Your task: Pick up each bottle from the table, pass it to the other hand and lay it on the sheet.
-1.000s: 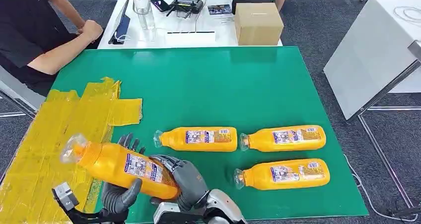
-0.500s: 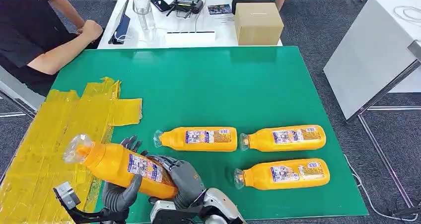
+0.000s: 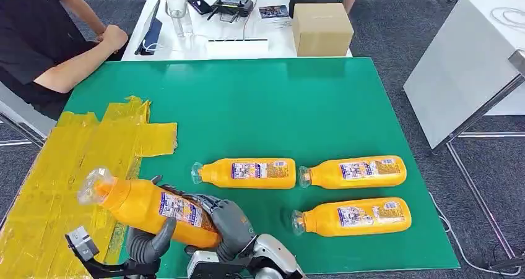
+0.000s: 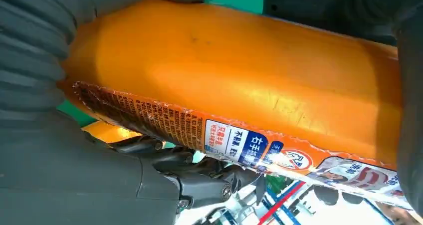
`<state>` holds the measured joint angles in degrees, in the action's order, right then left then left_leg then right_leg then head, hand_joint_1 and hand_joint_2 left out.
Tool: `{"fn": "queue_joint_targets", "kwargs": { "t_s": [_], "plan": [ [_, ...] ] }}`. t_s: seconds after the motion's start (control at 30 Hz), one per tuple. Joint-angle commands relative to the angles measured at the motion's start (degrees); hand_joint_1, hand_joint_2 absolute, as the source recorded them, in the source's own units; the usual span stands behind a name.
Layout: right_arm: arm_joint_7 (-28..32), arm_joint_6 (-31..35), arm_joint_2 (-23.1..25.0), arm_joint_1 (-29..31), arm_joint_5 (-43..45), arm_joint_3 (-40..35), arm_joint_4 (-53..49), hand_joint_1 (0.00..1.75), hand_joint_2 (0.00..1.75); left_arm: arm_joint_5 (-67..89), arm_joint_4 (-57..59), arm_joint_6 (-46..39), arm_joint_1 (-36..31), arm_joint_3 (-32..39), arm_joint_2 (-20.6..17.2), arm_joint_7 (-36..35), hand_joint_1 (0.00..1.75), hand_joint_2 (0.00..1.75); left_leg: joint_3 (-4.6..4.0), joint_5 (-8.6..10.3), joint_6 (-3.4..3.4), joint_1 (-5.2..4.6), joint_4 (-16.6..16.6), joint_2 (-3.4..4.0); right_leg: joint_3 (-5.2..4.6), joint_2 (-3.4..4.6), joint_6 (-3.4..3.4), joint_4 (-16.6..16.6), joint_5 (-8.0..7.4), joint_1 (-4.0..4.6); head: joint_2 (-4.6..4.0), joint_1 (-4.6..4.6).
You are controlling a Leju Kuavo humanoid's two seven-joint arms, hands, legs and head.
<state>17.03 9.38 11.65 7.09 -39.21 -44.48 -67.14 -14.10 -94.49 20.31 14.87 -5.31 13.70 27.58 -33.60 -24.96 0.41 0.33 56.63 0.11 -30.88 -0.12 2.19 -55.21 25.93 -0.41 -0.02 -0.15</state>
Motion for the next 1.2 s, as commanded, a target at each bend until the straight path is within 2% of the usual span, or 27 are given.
{"fn": "queue_joint_targets", "kwargs": {
  "t_s": [0.03,0.37,0.4,0.43,0.47,0.5,0.57,0.6,0.63,0.67,0.7,0.8,1.03,1.07,1.2],
  "plan": [
    [-0.5,-0.3,1.8,-1.1,-0.4,-2.8,4.8,1.75,1.75,0.3,2.0,0.8,-2.5,-1.3,-0.4,-0.1,1.75,1.75,0.29,-0.08,-0.02,0.04,-0.1,-0.10,0.34,-0.09,-0.06,0.1,0.09,0.05,0.00,0.00],
    [-1.7,1.9,1.5,-1.5,-1.3,-1.2,3.4,1.75,1.75,1.6,1.4,0.8,-2.5,-1.3,-0.5,0.5,1.75,1.75,0.12,-0.02,-0.01,0.02,-0.1,-0.09,0.16,-0.08,-0.03,0.1,0.03,0.03,0.00,0.00],
    [-2.1,2.4,1.3,-1.5,-1.3,-0.7,2.5,1.29,1.75,2.6,1.0,0.3,-2.5,-1.2,-0.8,0.8,1.75,1.75,0.20,-0.05,-0.02,0.05,-0.1,-0.12,0.26,-0.11,-0.05,0.1,0.06,0.05,0.00,0.00],
    [-2.4,2.9,1.0,-1.7,-1.2,0.0,1.3,0.00,1.75,4.0,0.5,-0.4,-2.5,-1.2,-1.1,1.3,1.75,1.75,0.11,-0.01,0.00,0.01,-0.1,-0.10,0.14,-0.09,-0.03,0.1,0.04,0.01,0.00,0.00],
    [-2.8,3.2,0.5,-2.0,-0.7,1.1,-0.7,0.00,1.75,6.1,-0.2,-1.4,-2.5,-0.9,-1.6,2.1,1.75,1.75,0.21,-0.06,-0.01,0.05,-0.1,-0.11,0.27,-0.10,-0.05,0.1,0.07,0.06,0.00,0.00],
    [-3.0,3.2,-0.1,-2.2,-0.5,1.7,-2.5,0.00,0.00,8.8,-0.9,-2.7,-2.7,-0.7,-2.1,2.9,1.75,1.75,0.09,-0.01,-0.01,0.02,0.0,-0.10,0.12,-0.09,-0.03,0.0,0.04,0.02,0.00,0.00],
    [-3.9,3.6,-1.4,-2.3,-0.1,3.4,-6.1,0.00,0.00,13.5,-2.3,-5.4,-3.2,0.3,-3.2,4.2,1.75,1.75,0.28,-0.11,-0.02,0.06,0.0,-0.13,0.35,-0.12,-0.06,0.1,0.12,0.07,0.00,0.02],
    [-3.7,6.3,-5.7,0.0,4.8,6.9,-12.1,0.00,0.00,38.5,-3.9,-26.3,-7.2,1.7,-7.6,6.9,1.75,1.75,0.18,-0.07,-0.02,0.05,0.0,-0.12,0.24,-0.11,-0.05,0.0,0.08,0.05,0.00,0.00],
    [-4.3,3.8,-7.8,1.3,6.3,9.2,-14.7,0.00,0.00,42.7,-4.1,-27.9,-9.4,3.9,-9.3,5.4,1.75,1.75,-0.03,0.03,-0.01,0.03,0.0,-0.21,0.04,-0.20,-0.04,0.0,0.02,0.04,0.00,0.00],
    [-4.3,1.7,-8.6,1.6,7.7,11.8,-16.3,0.00,0.00,46.3,-4.0,-29.2,-10.9,5.8,-10.0,4.7,1.75,1.75,0.20,-0.08,-0.03,0.11,0.1,-0.25,0.32,-0.23,-0.08,0.0,0.11,0.11,0.00,0.00],
    [-3.7,-0.6,-8.7,2.0,8.4,14.3,-16.9,0.00,0.00,47.8,-3.5,-28.7,-12.0,7.9,-10.4,4.3,1.75,1.75,-0.07,0.09,-0.01,0.02,0.0,-0.25,-0.01,-0.25,-0.02,0.0,-0.01,0.02,0.00,0.00],
    [-2.4,-1.8,-8.0,1.8,8.5,16.4,-16.7,0.00,0.00,49.1,-3.2,-28.1,-12.3,9.8,-10.4,4.8,1.75,1.75,0.04,0.09,0.00,0.00,0.0,-0.10,0.09,-0.12,-0.02,0.0,-0.04,0.00,0.00,-0.02],
    [-2.4,-0.9,-6.8,1.7,7.3,14.8,-15.0,0.00,0.00,50.2,-3.3,-28.9,-12.2,7.0,-9.2,5.3,1.75,1.75,0.21,0.01,0.01,0.03,0.0,-0.12,0.28,-0.17,-0.01,0.0,0.03,0.03,0.00,0.00],
    [-2.4,-0.9,-6.9,1.8,7.3,14.7,-15.0,0.00,0.00,50.6,-3.1,-29.2,-12.4,6.8,-9.3,5.1,1.75,1.75,0.47,-0.13,0.00,0.09,0.0,-0.13,0.58,-0.17,-0.05,0.1,0.14,0.10,0.00,0.00],
    [-2.5,-0.6,-7.3,2.2,7.3,14.6,-14.9,0.00,0.00,57.7,-2.0,-33.5,-12.8,5.2,-11.3,3.6,1.75,1.75,0.17,0.00,0.00,0.04,0.0,-0.08,0.23,-0.12,-0.02,0.0,0.01,0.04,0.00,0.00]
  ]
}}
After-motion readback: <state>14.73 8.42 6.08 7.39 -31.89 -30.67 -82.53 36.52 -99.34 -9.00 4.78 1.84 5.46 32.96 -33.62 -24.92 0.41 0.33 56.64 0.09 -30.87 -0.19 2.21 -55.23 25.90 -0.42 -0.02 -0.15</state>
